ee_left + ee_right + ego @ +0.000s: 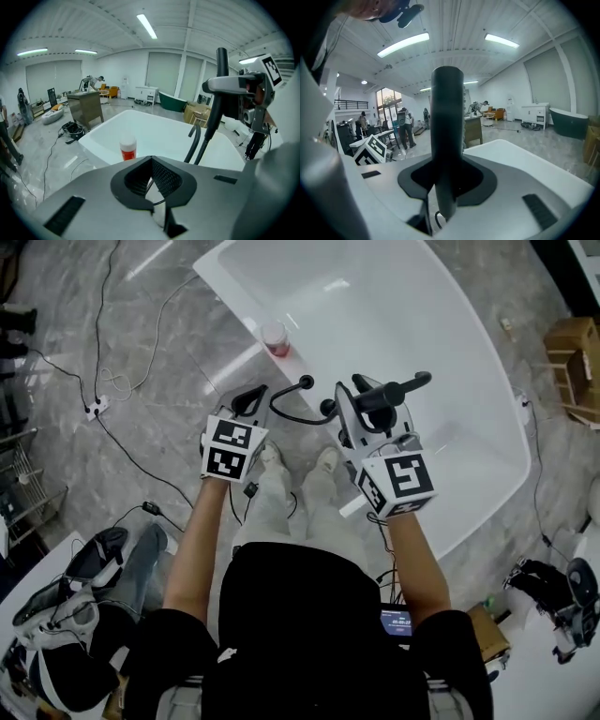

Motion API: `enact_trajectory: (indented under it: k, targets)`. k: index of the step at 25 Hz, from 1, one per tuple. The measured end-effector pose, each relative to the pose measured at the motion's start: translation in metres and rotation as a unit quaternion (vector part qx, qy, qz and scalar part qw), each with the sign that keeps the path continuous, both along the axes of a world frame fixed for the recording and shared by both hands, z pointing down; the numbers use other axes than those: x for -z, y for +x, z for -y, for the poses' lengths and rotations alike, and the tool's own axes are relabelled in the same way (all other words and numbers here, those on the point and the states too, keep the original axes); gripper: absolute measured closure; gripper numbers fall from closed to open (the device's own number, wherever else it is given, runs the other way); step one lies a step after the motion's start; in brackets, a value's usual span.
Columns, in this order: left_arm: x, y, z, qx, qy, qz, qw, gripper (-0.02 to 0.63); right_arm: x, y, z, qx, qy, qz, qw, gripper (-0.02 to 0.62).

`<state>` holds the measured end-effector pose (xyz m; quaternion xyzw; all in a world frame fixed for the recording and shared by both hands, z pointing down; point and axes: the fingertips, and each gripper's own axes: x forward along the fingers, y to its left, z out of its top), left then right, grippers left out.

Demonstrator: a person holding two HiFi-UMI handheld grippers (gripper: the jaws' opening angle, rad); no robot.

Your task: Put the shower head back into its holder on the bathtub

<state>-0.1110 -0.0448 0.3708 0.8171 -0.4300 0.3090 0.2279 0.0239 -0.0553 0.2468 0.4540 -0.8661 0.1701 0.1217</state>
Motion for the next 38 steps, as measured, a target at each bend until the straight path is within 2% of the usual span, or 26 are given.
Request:
enact_trajectory:
  k: [7, 12, 22, 31, 38]
  targets:
    - [0.081, 0.003, 0.001, -0.003, 0.057, -0.036, 0.9977, 0.592, 0.072, -0.019, 0.016, 0.018, 0.062, -0.012, 0.998, 0.483]
    - [0.141, 0.010, 0.012, 0.000, 0.100, -0.051, 0.9937, 0.592, 0.104, -0.032, 0.023, 0.032, 0.083, -0.031, 0.996, 0.483]
    - [0.274, 0.004, 0.046, 0.021, 0.211, -0.080, 0.9740, 0.592, 0.196, -0.039, 0.053, 0.028, 0.163, -0.028, 0.986, 0.483]
    - [0.333, 0.007, 0.055, 0.018, 0.263, -0.096, 0.9599, 0.592, 0.270, -0.051, 0.064, 0.029, 0.228, -0.017, 0.973, 0.483]
    - [0.369, 0.014, 0.046, 0.015, 0.300, -0.100, 0.9486, 0.592, 0.321, -0.050, 0.053, 0.030, 0.272, -0.004, 0.962, 0.483]
